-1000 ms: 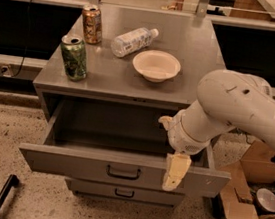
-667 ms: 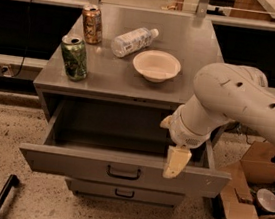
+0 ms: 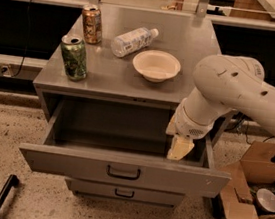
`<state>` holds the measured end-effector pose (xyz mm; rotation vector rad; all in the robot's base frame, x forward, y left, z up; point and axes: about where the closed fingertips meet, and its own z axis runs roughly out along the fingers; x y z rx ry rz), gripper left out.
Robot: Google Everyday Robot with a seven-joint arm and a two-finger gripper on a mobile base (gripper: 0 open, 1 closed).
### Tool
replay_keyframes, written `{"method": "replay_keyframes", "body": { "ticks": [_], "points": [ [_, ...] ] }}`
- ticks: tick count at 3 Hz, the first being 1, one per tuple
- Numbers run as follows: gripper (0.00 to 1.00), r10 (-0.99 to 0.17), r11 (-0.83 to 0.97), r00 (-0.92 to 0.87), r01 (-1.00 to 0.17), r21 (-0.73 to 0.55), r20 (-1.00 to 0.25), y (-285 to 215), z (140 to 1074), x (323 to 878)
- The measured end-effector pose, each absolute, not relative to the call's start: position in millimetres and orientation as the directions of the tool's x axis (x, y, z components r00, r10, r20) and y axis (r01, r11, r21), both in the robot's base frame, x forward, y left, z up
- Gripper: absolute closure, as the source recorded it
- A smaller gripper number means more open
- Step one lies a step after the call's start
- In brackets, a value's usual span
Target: Open top drawer
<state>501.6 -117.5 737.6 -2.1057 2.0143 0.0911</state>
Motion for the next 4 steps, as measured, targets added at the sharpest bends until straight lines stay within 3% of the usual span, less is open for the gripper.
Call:
{"method": "replay_keyframes", "body": {
  "ticks": [1, 2, 3, 4],
  "points": [
    [0.55, -0.984, -0.002, 0.021, -0.995, -0.103, -0.179, -128.8, 727.1, 508.1],
    [0.78, -0.988, 0.032, -0.018, -0.995, -0.092, -0.155, -139.1, 710.7, 514.0],
    [0.85, -0.988, 0.050, -0.036, -0.995, -0.087, -0.150, -140.8, 694.3, 520.7],
    [1.00, -0.985, 0.068, -0.057, -0.996, -0.060, -0.165, -139.9, 666.4, 521.0]
  ]
}}
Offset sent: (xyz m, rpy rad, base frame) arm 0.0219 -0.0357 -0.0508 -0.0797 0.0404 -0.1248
